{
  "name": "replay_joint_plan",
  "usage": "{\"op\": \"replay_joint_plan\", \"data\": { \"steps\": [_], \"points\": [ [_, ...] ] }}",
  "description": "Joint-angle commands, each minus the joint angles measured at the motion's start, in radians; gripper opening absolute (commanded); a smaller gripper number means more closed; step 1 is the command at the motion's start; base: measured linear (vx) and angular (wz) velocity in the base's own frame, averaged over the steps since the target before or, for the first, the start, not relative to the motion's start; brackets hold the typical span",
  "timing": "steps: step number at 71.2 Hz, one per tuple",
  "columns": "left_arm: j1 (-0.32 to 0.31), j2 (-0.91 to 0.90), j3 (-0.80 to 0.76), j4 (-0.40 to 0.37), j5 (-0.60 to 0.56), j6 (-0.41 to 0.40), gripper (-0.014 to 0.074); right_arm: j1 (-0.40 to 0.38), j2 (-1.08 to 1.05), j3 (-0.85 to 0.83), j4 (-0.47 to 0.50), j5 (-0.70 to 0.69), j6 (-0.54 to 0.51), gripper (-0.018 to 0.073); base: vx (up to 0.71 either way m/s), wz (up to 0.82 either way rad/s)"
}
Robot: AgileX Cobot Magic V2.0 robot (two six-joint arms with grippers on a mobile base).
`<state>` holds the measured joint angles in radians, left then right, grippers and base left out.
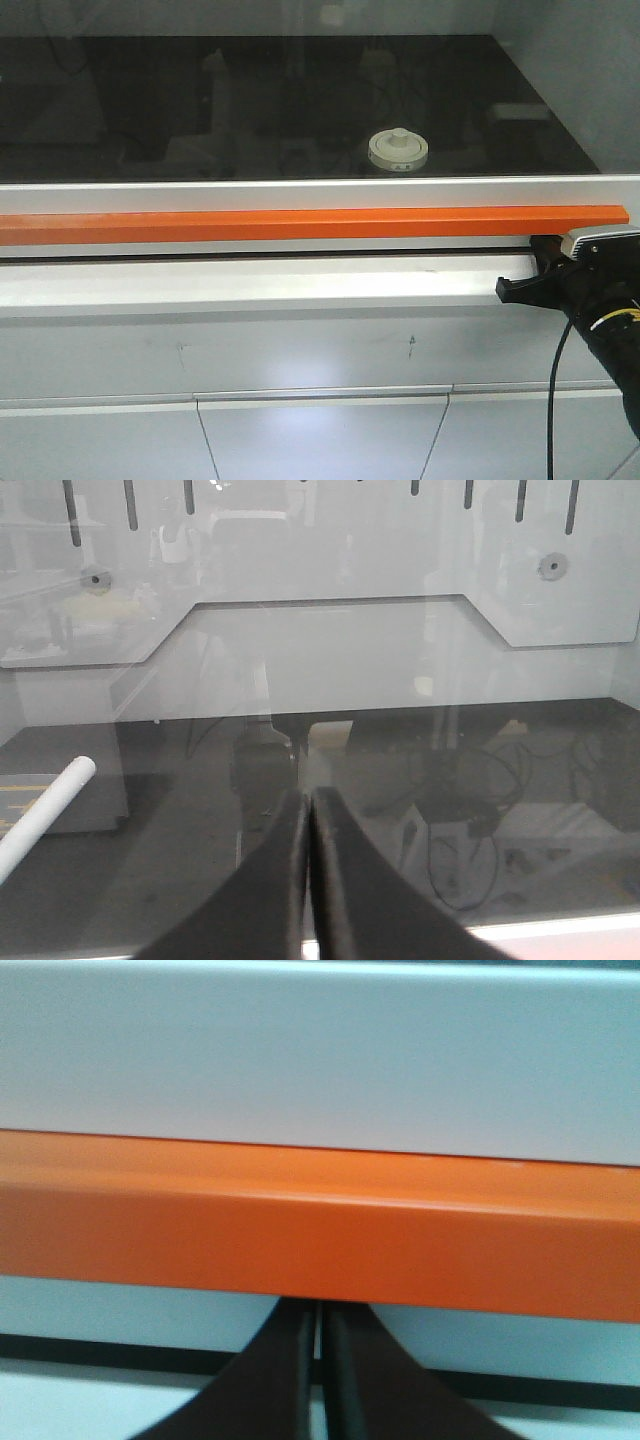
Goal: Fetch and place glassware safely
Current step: 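Position right then left gripper under the orange handle bar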
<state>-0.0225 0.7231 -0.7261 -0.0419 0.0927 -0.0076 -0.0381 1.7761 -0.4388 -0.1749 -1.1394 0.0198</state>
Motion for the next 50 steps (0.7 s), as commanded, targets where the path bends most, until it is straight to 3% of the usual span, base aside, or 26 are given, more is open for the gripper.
{"op": "replay_joint_plan", "data": {
  "steps": [1, 32, 44, 50],
  "points": [
    [-0.003, 0.001, -0.031, -0.003, -0.048, -0.001, -0.0007, -0.004, -0.033, -0.029, -0.003, -0.155, -0.004, -0.0001, 0.0, 0.0],
    [-0.003, 0.226, -0.031, -0.014, 0.124, -0.013, -0.0007, -0.004, -0.033, -0.029, -0.003, -0.154, -0.004, -0.0001, 0.0, 0.0],
    [-0.003, 0.325, -0.028, -0.013, 0.052, -0.003, -0.0007, -0.004, -0.033, -0.029, -0.003, -0.154, -0.004, -0.0001, 0.0, 0.0],
    [-0.003, 0.36, 0.003, -0.013, -0.061, -0.003, -0.0007, -0.004, -0.033, -0.029, -0.003, -0.154, -0.004, -0.0001, 0.0, 0.0]
  ]
}}
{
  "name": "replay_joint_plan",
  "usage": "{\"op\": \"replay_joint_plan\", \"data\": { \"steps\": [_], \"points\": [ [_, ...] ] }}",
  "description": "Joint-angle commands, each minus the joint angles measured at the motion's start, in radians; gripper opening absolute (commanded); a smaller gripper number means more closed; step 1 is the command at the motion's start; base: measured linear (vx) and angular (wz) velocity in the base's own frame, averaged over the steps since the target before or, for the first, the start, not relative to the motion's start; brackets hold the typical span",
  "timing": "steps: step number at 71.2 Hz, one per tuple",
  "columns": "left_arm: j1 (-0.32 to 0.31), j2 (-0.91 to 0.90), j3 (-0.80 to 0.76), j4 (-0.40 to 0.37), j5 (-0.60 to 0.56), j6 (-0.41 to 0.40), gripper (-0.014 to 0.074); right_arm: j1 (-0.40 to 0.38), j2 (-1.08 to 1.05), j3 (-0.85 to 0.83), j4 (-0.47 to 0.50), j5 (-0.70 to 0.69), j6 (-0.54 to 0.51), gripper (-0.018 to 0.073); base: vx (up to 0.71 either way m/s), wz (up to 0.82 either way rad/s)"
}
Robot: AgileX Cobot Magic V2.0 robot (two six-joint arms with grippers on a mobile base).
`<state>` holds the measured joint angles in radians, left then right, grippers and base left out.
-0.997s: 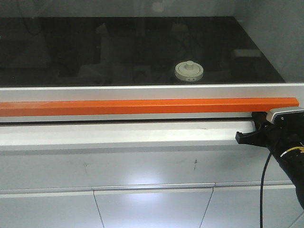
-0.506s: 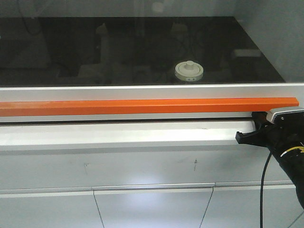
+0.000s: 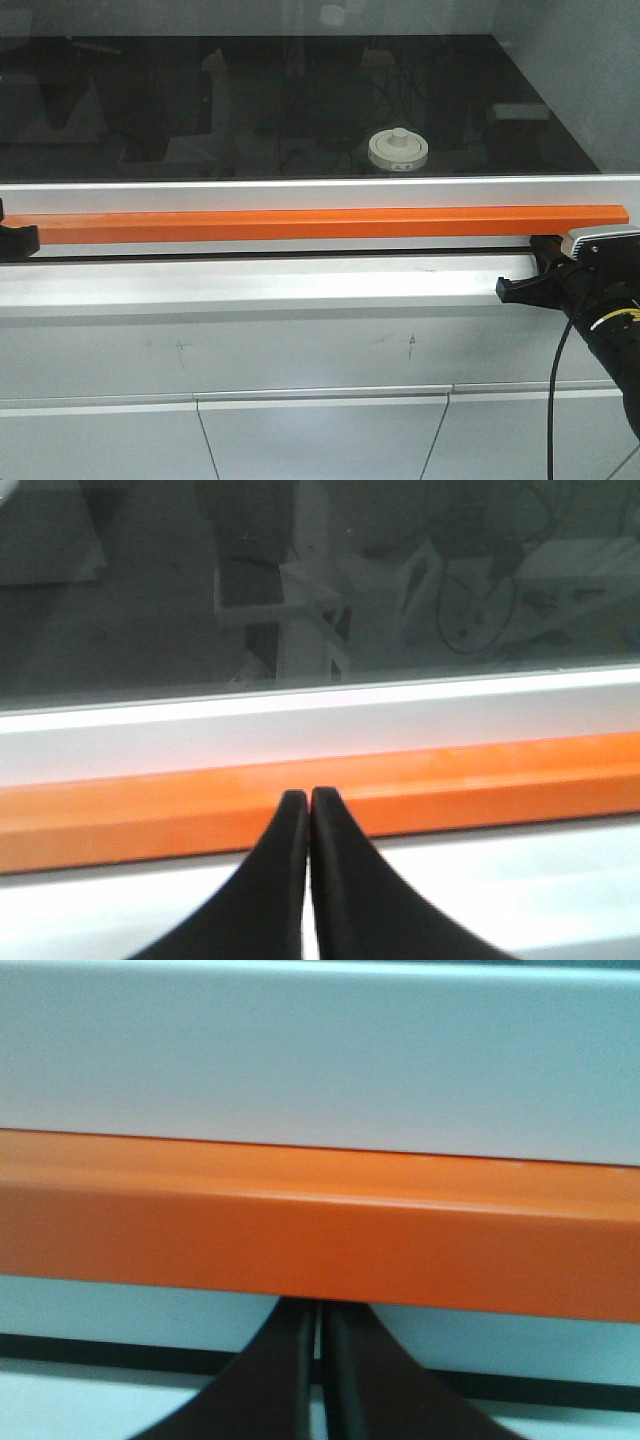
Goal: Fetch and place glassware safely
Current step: 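Position right then left gripper under the orange handle bar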
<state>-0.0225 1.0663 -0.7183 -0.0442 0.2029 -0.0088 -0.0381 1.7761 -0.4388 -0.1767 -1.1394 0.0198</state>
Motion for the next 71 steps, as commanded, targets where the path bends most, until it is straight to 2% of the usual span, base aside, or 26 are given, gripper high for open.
{"op": "replay_joint_plan", "data": {
  "steps": [1, 25, 33, 41, 71],
  "points": [
    [-0.003, 0.021, 0.004, -0.01, -0.195, -0.001, -0.0007, -0.004, -0.033, -0.029, -0.002, -0.154, -0.004, -0.0001, 0.0, 0.0],
    [-0.003, 0.076, 0.367, 0.002, -0.828, -0.001, -0.0007, -0.004, -0.032, -0.029, -0.002, -0.151, -0.004, -0.0001, 0.0, 0.0],
    [-0.003, 0.126, 0.438, 0.044, -1.013, 0.033, -0.0007, -0.004, -0.032, -0.029, -0.002, -0.151, -0.004, -0.0001, 0.0, 0.0],
    [-0.003, 0.21, 0.468, 0.069, -1.127, 0.085, -0.0007, -0.004, -0.032, -0.029, -0.002, -0.151, -0.004, -0.0001, 0.0, 0.0],
    [-0.003, 0.488, 0.47, 0.068, -1.446, 0.085, -0.0007, -0.004, -0.032, -0.029, -0.002, -0.151, -0.004, -0.0001, 0.0, 0.0]
  ]
}}
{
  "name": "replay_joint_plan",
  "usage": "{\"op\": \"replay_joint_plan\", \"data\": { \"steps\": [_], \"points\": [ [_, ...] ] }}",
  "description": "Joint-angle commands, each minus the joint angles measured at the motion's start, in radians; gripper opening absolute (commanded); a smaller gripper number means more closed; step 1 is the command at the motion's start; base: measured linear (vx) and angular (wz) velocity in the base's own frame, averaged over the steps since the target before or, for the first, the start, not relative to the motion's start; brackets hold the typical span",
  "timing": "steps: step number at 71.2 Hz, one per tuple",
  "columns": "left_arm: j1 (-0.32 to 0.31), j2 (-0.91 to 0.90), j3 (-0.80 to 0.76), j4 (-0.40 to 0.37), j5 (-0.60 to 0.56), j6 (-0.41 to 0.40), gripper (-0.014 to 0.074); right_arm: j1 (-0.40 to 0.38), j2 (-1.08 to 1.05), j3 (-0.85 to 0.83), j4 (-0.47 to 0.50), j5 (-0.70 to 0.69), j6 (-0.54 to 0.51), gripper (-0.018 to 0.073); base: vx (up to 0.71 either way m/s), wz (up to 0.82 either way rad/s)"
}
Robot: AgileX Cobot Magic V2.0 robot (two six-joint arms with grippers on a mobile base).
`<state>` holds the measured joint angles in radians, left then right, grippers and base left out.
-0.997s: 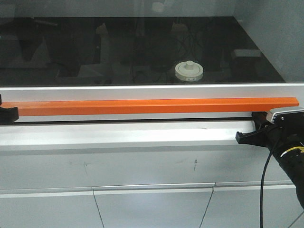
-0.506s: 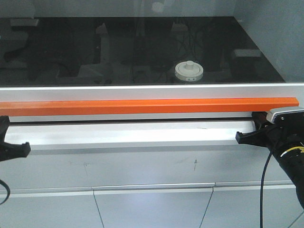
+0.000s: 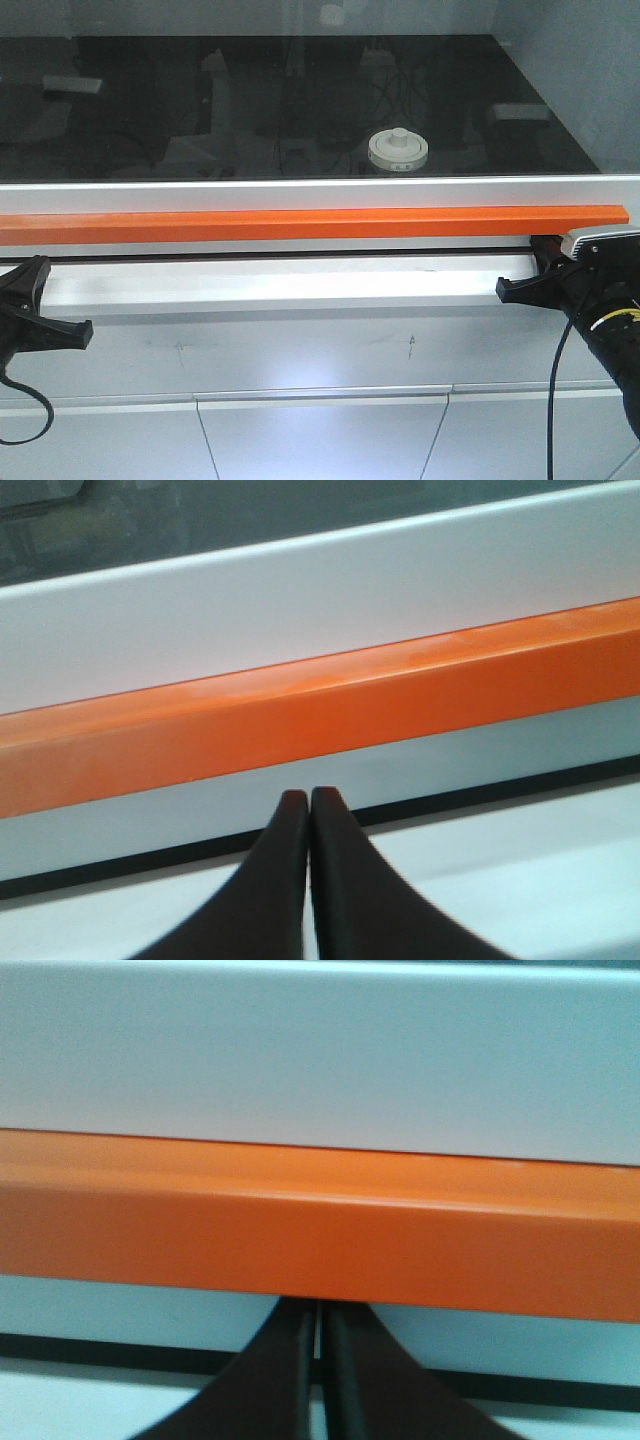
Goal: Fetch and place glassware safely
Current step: 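Position right then left gripper under the orange handle bar, then lift the orange handle bar with both grippers to raise the sash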
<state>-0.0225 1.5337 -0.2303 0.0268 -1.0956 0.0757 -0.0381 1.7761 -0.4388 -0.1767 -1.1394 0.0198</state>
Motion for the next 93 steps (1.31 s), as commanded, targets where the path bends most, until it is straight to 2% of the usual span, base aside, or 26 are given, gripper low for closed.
{"op": "replay_joint_plan", "data": {
  "steps": [1, 14, 26, 65, 93],
  "points": [
    [-0.003, 0.029, -0.018, -0.003, -0.153, 0.001, -0.0007, -0.004, -0.032, -0.029, -0.002, -0.151, -0.004, -0.0001, 0.0, 0.0],
    [-0.003, 0.105, -0.023, -0.008, -0.213, 0.001, -0.0007, -0.004, -0.032, -0.029, -0.002, -0.151, -0.004, -0.0001, 0.0, 0.0],
    [-0.003, 0.132, -0.026, -0.045, -0.27, 0.001, -0.0007, -0.004, -0.032, -0.029, -0.002, -0.151, -0.004, -0.0001, 0.0, 0.0],
    [-0.003, 0.132, -0.12, -0.048, -0.25, 0.001, -0.0007, -0.004, -0.032, -0.029, -0.002, -0.11, -0.004, -0.0001, 0.0, 0.0],
    [-0.003, 0.131, -0.133, -0.047, -0.253, 0.001, -0.0007, -0.004, -0.032, -0.029, -0.002, -0.11, -0.004, -0.0001, 0.0, 0.0]
  ]
}}
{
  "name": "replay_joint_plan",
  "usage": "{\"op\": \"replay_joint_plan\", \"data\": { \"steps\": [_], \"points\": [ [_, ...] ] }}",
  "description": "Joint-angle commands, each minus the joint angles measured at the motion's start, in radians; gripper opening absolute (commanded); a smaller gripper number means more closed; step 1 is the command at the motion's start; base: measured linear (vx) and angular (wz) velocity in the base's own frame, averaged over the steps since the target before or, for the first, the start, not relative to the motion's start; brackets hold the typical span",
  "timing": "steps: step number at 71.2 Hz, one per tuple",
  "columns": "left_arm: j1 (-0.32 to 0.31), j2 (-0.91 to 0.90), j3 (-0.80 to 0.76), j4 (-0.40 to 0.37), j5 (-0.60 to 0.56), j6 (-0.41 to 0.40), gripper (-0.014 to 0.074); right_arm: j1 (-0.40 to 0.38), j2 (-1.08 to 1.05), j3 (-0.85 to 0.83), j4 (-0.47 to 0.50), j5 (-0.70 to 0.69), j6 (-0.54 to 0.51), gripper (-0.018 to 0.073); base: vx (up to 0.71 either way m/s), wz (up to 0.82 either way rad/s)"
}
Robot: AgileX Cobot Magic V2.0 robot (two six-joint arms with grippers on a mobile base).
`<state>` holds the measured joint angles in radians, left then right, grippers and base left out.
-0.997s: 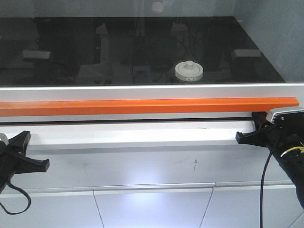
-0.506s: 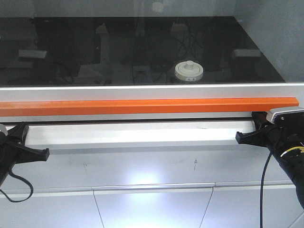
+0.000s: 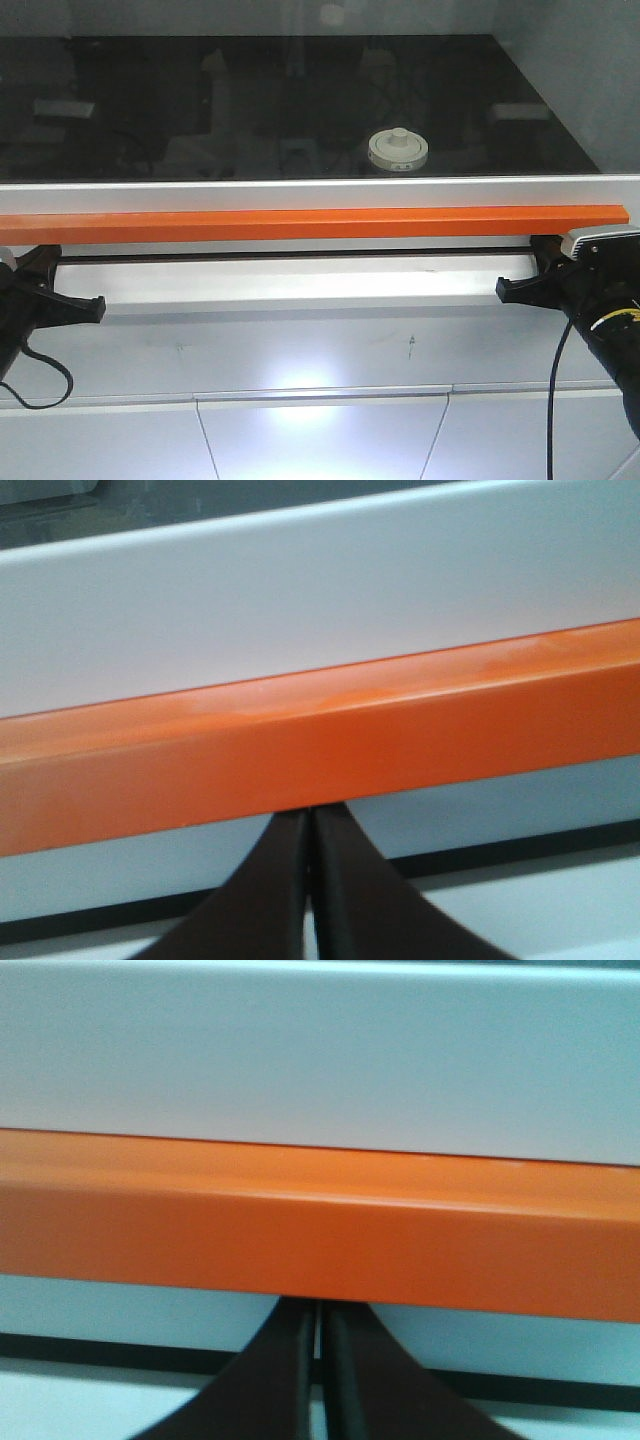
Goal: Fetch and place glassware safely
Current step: 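Lift the orange handle bar with both grippers to raise the sash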
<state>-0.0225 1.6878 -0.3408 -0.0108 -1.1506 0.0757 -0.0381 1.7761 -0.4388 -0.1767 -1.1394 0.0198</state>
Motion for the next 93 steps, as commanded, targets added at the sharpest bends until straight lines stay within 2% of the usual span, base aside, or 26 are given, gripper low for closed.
{"op": "replay_joint_plan", "data": {
  "steps": [1, 29, 44, 56, 79, 93],
  "points": [
    [-0.003, -0.023, -0.024, -0.01, -0.198, 0.001, -0.0007, -0.004, -0.032, -0.029, -0.002, -0.11, -0.004, -0.0001, 0.0, 0.0],
    [-0.003, -0.03, -0.111, 0.019, -0.141, -0.009, -0.0007, -0.004, -0.041, -0.029, -0.003, -0.172, -0.004, -0.0001, 0.0, 0.0],
    [-0.003, -0.045, -0.111, 0.02, -0.133, -0.009, -0.0007, -0.004, -0.09, -0.03, -0.004, -0.156, -0.004, -0.0001, 0.0, 0.0],
    [-0.003, -0.126, -0.111, 0.018, -0.104, -0.009, -0.0007, -0.004, -0.148, -0.033, -0.004, -0.113, -0.004, -0.0001, 0.0, 0.0],
    [-0.003, -0.279, -0.142, 0.017, 0.039, -0.007, -0.0007, -0.004, -0.226, -0.033, -0.004, -0.098, -0.002, -0.0001, 0.0, 0.0],
    [-0.003, -0.359, -0.204, 0.017, 0.144, -0.007, -0.0007, -0.004, -0.286, -0.052, -0.016, -0.019, 0.008, -0.0001, 0.0, 0.0]
  ]
}}
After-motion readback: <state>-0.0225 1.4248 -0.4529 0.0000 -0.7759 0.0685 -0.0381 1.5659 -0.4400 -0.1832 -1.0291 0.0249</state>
